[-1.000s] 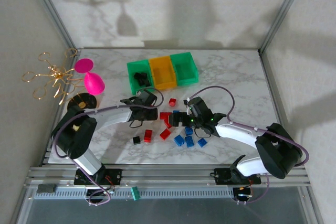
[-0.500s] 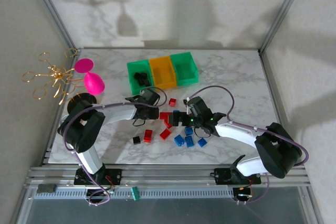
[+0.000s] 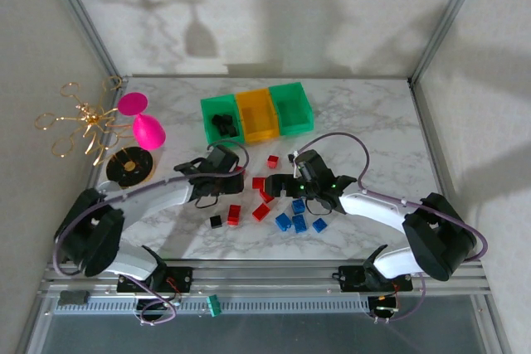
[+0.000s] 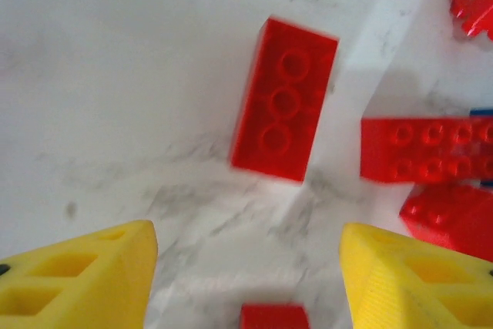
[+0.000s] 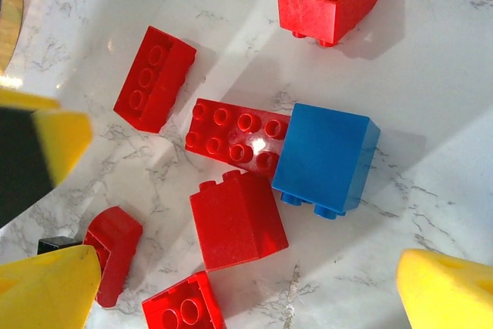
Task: Sort the legos into containers by color
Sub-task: Pick up the lego from the middle-left of the table.
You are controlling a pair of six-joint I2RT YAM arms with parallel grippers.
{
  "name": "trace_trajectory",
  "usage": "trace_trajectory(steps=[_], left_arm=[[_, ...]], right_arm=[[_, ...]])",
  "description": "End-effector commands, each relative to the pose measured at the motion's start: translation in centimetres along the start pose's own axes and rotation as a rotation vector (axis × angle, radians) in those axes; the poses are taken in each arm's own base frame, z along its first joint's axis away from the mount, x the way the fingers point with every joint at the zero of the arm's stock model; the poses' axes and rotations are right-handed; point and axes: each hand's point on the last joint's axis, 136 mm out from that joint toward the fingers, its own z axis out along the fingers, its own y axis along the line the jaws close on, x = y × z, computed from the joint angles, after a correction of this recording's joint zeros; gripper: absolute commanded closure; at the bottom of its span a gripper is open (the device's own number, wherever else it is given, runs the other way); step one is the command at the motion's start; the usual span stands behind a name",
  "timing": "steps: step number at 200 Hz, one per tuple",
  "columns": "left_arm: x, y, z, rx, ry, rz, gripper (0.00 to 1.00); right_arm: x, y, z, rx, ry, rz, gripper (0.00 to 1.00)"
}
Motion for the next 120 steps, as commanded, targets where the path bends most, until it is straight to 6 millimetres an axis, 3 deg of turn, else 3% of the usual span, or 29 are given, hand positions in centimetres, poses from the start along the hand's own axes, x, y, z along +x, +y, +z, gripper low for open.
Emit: trace_trajectory(steps=[1,18,60,120], left_arm=[[3.8,3.6,-1.3,-0.116,0.068,-0.06,0.36],[5.5,4.5,-2.1,-0.119,0.078,-0.102,0.35],[8.8,4.7,-2.3,-0.093,0.115,-0.146,0.35],[10.6,3.9,-1.2,-0.093,0.135,-0.126,0.39]], right_arm=[[-0.4,1.2,-0.4,-0.031,-0.005,-0.015,0.01],[-0.2,1.4,-0.3,-0.037,-0.002,-0.016,0.01],[0.1,1.6,0.2,-0.054,0.009,-0.009,0.01],[0.3,1.4,0.2,-0.053,0.009,-0.006,0.01]])
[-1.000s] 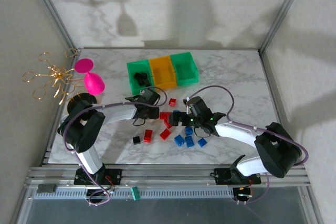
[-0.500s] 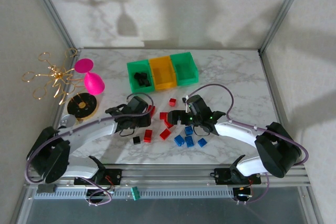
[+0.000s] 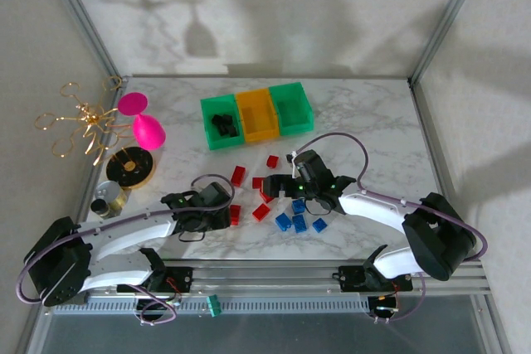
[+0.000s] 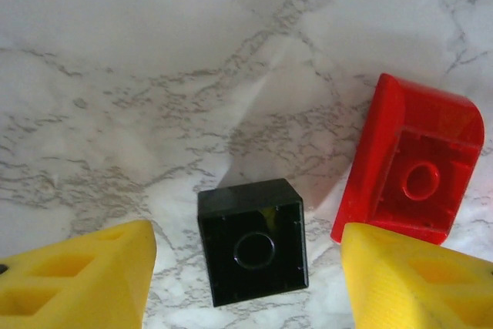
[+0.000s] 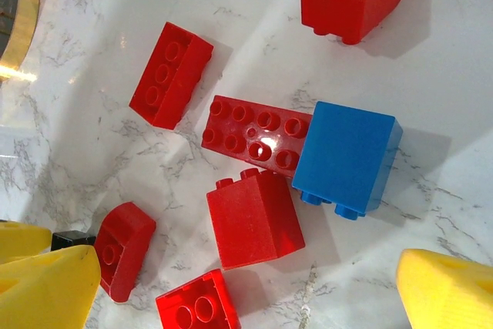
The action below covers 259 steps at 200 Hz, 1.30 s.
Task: Sort the legos into containers by color
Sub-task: Pick up the lego from the middle-left of the table, then place the lego in the container.
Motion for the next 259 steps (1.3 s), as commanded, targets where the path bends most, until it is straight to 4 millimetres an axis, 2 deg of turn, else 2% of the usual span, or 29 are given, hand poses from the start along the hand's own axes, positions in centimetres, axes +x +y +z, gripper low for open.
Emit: trace_trajectory(steps=[1,26,81,99,122,149,180,193,197,212,233,259], left_arm=[[0.5,0.2,0.6,-0.025,0.001,-0.021,0.39],[0.8,0.7,1.4,-0.05,0.011,-0.013,0.45],[0.4,1.4,1.6,-0.087,-0.026,-0.008,0.56],[0.2,1.3,1.6,-0.089,-0.033,-0.005,0.66],[-0.3,0.8,1.2,-0.077,-0.044,0.002,0.69],[-2.1,0.1,-0.8,-0.081,-0.099,0.021,0.73],[-6.4,-1.6,-4.0,-0.088,-0.204,0.046,0.73],[-9.2,-2.4,-5.4,-0.093,-0.259,0.049,0.74],[-9.9,-2.5,-5.6,-0.099,-0.27,0.051,0.74],[-13.0,-3.2,-6.6,-0.107,-0.324,0.047,0.74],[-17.4,-4.2,-6.6,-0.096,-0.37,0.03,0.74],[-22.3,-5.2,-5.5,-0.143,-0.414,0.033,0.75]], right_arm=[[0.2,0.7,0.1,-0.025,0.005,0.002,0.01],[0.2,0.6,0.1,-0.025,0.005,0.003,0.01],[0.2,0.6,0.3,-0.022,0.007,0.002,0.01],[0.1,0.8,0.4,-0.028,0.008,0.002,0.01],[-0.2,1.1,0.2,-0.037,0.002,-0.002,0.01],[-0.9,1.6,-0.4,-0.062,-0.01,0.004,0.01],[-3.1,1.6,-1.8,-0.103,-0.058,0.053,0.01],[-3.7,1.9,-2.2,-0.103,-0.072,0.028,0.02],[-4.4,1.1,-2.4,-0.086,-0.09,0.038,0.01],[-5.4,0.7,-2.8,-0.066,-0.104,0.036,0.01],[-7.0,0.3,-3.6,-0.059,-0.149,0.049,0.02],[-8.4,-0.3,-4.0,-0.047,-0.179,0.065,0.01]])
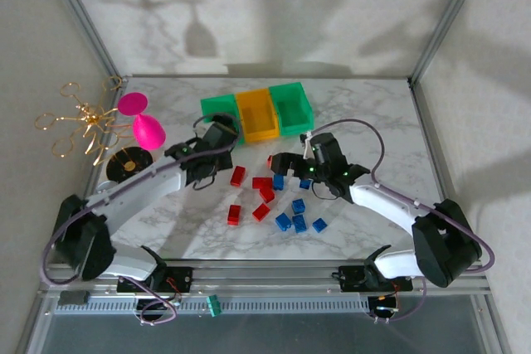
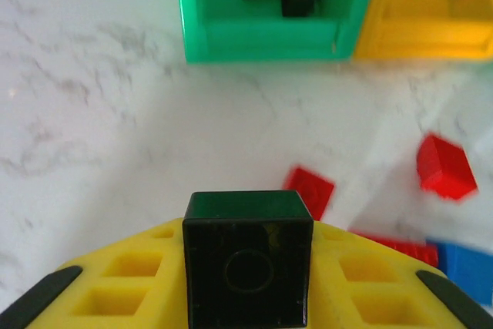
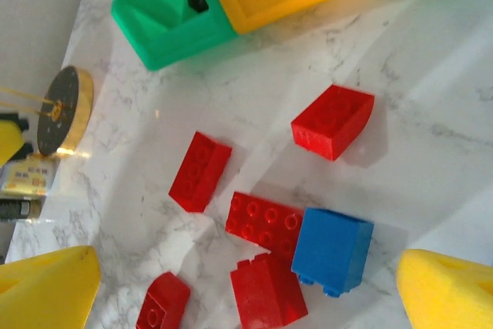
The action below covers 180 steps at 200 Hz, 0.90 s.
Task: Sort the legos into containers by color
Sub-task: Place the lego in the container.
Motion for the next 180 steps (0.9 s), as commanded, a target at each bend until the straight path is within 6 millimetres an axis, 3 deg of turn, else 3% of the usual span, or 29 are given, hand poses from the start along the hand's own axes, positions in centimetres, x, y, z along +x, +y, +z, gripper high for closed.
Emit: trace_trajectory(steps=[1,45,73,103,134,180], left_arm=[[-3.7,-0.6,2.0,-0.058,-0.063,0.069,0.75],[-8.8,-0.9,8.0,-0.121,-0.103,0.037,0.75],[-10.9,-0.7,11.6,-0.153,-0.107,0.028,0.71],[-12.2,-1.3,13.9,-0.144,-0.111,0.043,0.66],[-12.6,-2.1,14.4,-0.126,-0.101,0.057,0.58],[-13.5,-2.0,12.1,-0.104,-0.118,0.058,0.5]], right_arm=[[-1.7,0.4,-0.6,0.0,-0.034,-0.01,0.01],[-2.5,-0.2,-0.5,0.02,-0.053,-0.01,0.01],[-2.4,-0.6,-0.4,0.035,-0.046,-0.015,0.01],[-2.2,-0.9,-0.2,0.047,-0.042,-0.016,0.01],[-2.2,-1.1,0.2,0.054,-0.033,-0.022,0.01],[-2.3,-1.1,0.7,0.085,-0.019,-0.045,0.01]])
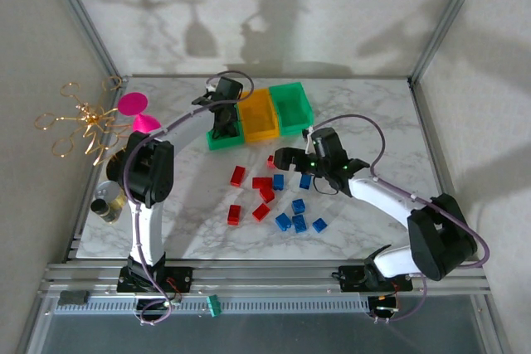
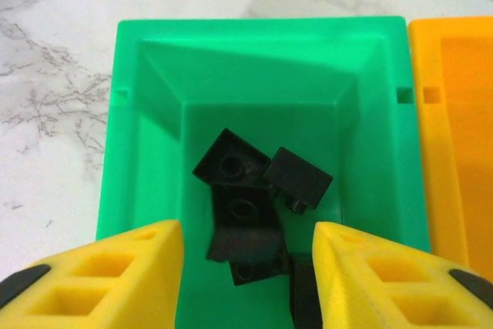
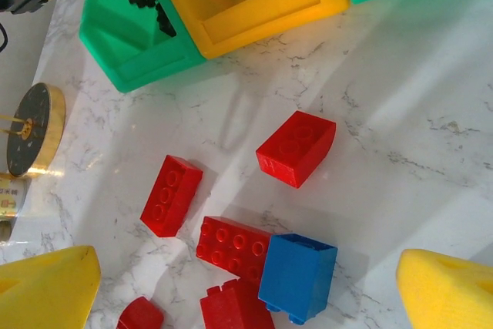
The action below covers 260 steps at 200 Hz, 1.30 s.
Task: Sort the legos into containers by color
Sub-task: Place the lego in the container, then pick up the lego from the center of the table.
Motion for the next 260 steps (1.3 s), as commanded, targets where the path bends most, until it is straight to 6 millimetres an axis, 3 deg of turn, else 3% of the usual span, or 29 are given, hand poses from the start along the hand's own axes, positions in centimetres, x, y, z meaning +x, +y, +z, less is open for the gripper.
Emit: trace_trajectory(steps=[1,33,61,89,142,175,211,260], left_arm=[[-1.8,0.0,-2.3,0.03,-0.031,0.004,0.5],[-1.8,0.0,-5.7,0.135,-0.039,-0.04,0.45],[-0.1,0.6,-8.9,0.237,-0.03,-0.066,0.39],[3.0,0.9,-11.0,0.332,0.016,-0.071,0.35],[9.6,1.2,-14.4,0.445,0.077,-0.056,0.22],[12.1,1.8,-15.8,0.478,0.076,-0.056,0.1],[13.6,2.7,-15.9,0.49,0.075,-0.08,0.0],[14.5,3.3,-15.5,0.489,0.061,-0.13,0.0]], right_arm=[[-1.1,0.4,0.1,0.024,-0.014,-0.037,0.01],[-1.0,0.5,0.6,0.122,0.007,-0.08,0.01],[-0.5,0.4,1.5,0.218,0.046,-0.103,0.01],[0.1,0.4,2.5,0.279,0.071,-0.108,0.01],[-0.4,-1.0,5.4,0.372,0.07,-0.035,0.06],[-0.5,-1.0,7.8,0.366,0.068,0.014,0.15],[-0.3,-2.7,9.4,0.444,0.059,0.054,0.24],[0.1,-3.1,11.3,0.468,0.068,0.076,0.31]])
